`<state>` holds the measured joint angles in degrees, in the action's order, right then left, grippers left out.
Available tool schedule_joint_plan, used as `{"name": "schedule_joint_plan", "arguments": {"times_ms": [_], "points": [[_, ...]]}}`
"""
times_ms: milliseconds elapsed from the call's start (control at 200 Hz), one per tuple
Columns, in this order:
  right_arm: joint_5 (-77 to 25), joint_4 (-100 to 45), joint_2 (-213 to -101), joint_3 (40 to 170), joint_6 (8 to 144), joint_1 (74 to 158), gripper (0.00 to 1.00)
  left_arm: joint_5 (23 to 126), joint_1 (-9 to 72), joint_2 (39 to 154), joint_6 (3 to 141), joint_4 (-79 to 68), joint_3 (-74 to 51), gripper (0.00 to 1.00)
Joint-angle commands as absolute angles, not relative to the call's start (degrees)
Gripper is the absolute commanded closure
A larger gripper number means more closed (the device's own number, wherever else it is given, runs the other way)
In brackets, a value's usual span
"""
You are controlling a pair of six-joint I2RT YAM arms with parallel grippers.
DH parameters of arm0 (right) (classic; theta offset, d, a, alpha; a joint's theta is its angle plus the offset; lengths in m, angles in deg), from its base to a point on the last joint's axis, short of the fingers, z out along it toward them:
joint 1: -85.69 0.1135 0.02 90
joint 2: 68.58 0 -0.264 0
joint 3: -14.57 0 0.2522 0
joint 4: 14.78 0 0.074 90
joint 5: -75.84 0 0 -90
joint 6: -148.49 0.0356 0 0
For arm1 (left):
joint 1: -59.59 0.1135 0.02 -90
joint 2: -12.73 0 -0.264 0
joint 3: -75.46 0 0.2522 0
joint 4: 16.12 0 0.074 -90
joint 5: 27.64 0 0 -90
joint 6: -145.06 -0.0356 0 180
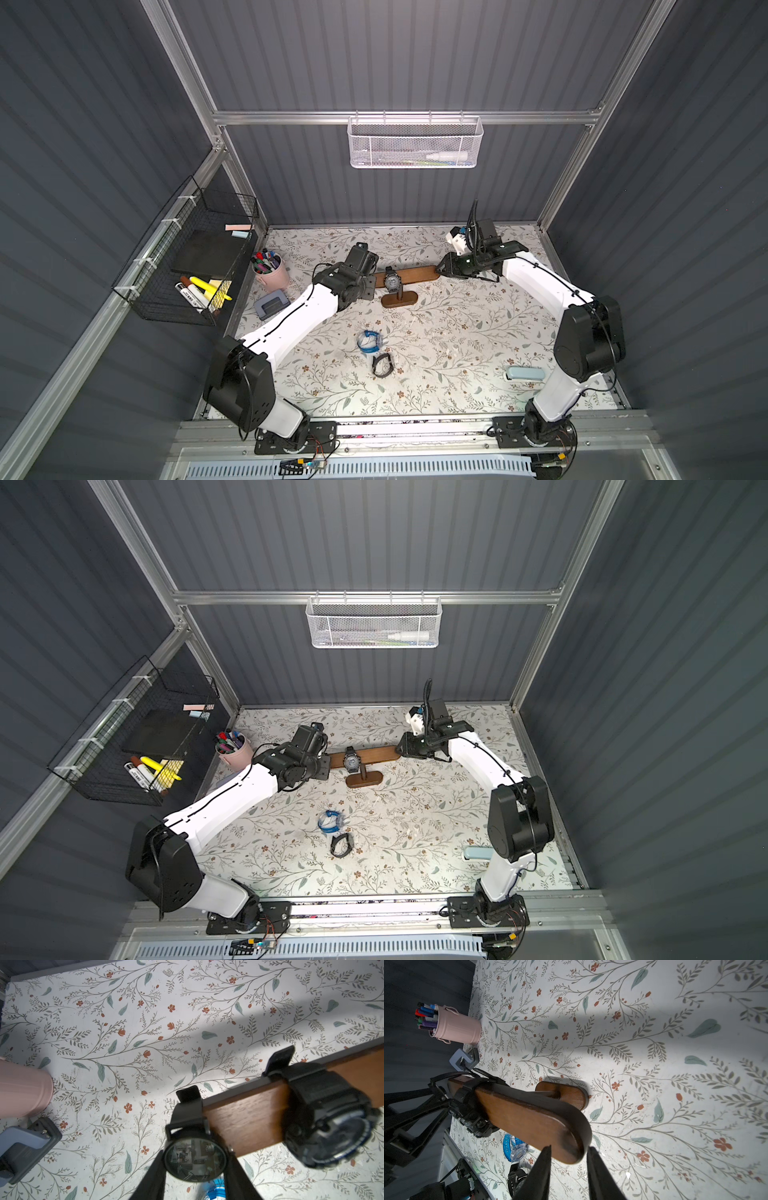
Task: Place watch on stand
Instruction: Place the watch on the stand.
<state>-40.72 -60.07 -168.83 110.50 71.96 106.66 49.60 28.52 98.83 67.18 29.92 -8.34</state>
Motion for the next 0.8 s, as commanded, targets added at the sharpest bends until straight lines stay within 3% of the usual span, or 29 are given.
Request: {"name": "schedule_joint_plan", "arguments": {"times_ms": [0, 520, 795], "points": [[-41.66, -61.76, -169.70, 112.17, 70.88, 106.43, 0.68, 48.33, 27.67, 99.65, 68.35, 29.59, -10.77, 0.65], [-42.02, -62.64, -170.09, 112.64, 70.57, 106.56, 0.73, 47.01, 24.30, 102.37, 69.69, 29.01, -12.89, 0.62], [-42.06, -62.61, -170.12, 112.62, 70.62, 106.52, 0.73, 47.25, 23.91, 102.46, 69.99, 28.65, -13.05, 0.54]]}}
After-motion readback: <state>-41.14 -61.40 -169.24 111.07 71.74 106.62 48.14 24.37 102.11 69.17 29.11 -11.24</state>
